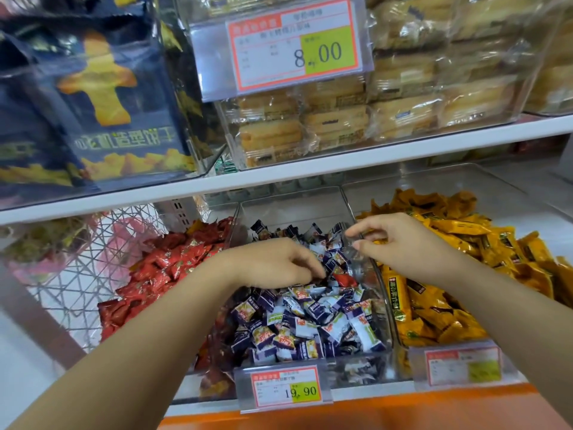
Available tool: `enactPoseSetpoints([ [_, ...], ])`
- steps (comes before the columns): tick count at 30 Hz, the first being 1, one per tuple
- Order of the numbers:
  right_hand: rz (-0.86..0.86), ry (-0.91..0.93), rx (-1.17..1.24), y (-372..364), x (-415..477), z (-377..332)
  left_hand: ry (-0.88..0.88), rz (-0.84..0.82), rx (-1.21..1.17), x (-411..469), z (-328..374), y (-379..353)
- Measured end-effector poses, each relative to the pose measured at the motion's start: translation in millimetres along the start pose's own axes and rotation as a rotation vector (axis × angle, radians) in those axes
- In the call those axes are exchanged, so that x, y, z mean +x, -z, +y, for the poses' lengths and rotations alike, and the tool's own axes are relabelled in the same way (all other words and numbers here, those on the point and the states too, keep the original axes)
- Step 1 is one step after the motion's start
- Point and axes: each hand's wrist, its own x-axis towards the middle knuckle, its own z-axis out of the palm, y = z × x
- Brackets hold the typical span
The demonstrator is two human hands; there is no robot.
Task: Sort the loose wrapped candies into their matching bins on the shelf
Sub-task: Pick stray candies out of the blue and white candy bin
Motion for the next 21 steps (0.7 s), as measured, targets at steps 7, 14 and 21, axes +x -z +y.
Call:
enactPoseSetpoints([
  [7, 0.003, 0.001, 0.001, -0.6, -0.2, 1.0, -0.034, 0.039, 0.055, 59.3, 7.2, -42.4],
  [14, 0.016, 0.004, 0.002, 0.1, 0.5, 2.6, -0.066, 0.310, -0.032, 42.6, 5.5, -34.9],
  [21, 0.081, -0.020, -0.019, -7.9, -2.3, -2.3, -0.037, 0.855, -0.060, -36.5, -17.4, -17.6],
])
